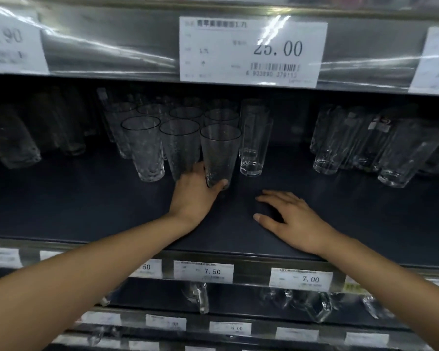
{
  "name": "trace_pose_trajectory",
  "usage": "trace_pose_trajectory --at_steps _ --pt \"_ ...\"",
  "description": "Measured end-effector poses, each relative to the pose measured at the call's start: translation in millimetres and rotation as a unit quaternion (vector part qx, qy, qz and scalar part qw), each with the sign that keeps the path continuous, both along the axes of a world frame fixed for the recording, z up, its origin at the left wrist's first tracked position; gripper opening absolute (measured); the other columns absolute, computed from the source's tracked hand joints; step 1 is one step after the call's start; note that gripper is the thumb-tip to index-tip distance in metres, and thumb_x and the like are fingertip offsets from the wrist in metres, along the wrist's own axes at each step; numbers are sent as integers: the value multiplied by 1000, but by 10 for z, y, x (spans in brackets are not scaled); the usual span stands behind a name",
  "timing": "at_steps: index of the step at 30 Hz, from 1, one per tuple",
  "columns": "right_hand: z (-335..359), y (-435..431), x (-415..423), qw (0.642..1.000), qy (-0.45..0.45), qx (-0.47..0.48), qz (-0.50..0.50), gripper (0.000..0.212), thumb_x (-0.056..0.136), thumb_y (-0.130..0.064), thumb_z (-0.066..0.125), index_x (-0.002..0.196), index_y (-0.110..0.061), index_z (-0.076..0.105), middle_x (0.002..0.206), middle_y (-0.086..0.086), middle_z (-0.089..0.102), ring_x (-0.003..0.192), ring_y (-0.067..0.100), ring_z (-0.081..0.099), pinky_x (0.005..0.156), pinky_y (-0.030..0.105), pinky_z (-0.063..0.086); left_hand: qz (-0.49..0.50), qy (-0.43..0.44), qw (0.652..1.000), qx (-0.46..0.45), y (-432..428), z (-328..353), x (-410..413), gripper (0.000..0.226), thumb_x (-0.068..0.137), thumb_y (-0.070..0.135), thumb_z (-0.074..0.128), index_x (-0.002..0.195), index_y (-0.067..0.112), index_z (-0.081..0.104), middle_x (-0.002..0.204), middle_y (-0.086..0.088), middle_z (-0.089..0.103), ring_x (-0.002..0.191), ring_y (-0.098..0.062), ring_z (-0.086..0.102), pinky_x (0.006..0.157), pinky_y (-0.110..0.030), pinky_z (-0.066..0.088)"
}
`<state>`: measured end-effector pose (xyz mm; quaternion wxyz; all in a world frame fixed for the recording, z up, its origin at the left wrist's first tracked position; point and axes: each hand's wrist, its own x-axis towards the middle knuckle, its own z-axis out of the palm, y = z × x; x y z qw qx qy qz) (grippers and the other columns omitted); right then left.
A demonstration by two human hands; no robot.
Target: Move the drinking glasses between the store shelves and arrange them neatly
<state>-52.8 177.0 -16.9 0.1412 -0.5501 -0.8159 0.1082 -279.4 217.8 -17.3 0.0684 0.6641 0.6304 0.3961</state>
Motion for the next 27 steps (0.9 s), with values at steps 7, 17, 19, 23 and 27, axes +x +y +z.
trace_pose_trajectory --at_steps 7,17,19,23,27 --pt "13 -22 -6 1000 5 -4 -5 56 95 -54 49 146 -31 44 157 -8 34 145 11 26 115 29 18 6 21 1000 -5 0 15 -5 56 88 49 68 129 14 57 114 -9 72 103 -29 68 83 -42 56" --pt "12 -25 -4 1000 21 -5 -3 56 96 -53 51 146 -30 45 158 -8 34 145 10 26 114 27 17 -11 -5 1000 -6 40 10 -8 44 89 44 69 123 18 63 111 -7 74 102 -26 69 85 -40 57" --pt "8 -21 1 1000 22 -4 -3 56 95 -53 52 146 -31 45 157 -8 34 145 10 26 112 26 17 -14 -8 1000 -3 49 3 -15 41 88 43 69 121 17 64 110 -7 74 102 -26 69 86 -38 56" --pt "7 -12 7 1000 26 -3 -3 55 95 -53 52 145 -31 46 157 -9 35 145 10 27 114 27 18 -15 -9 1000 3 57 0 -14 40 88 42 70 120 17 66 109 -5 75 102 -23 69 85 -32 54" --pt "7 0 5 1000 29 -3 -3 55 94 -54 53 144 -32 47 156 -9 36 144 10 28 114 28 18 4 -1 1000 -3 23 9 -24 44 85 48 71 117 18 68 105 -4 75 101 -23 70 82 -31 53"
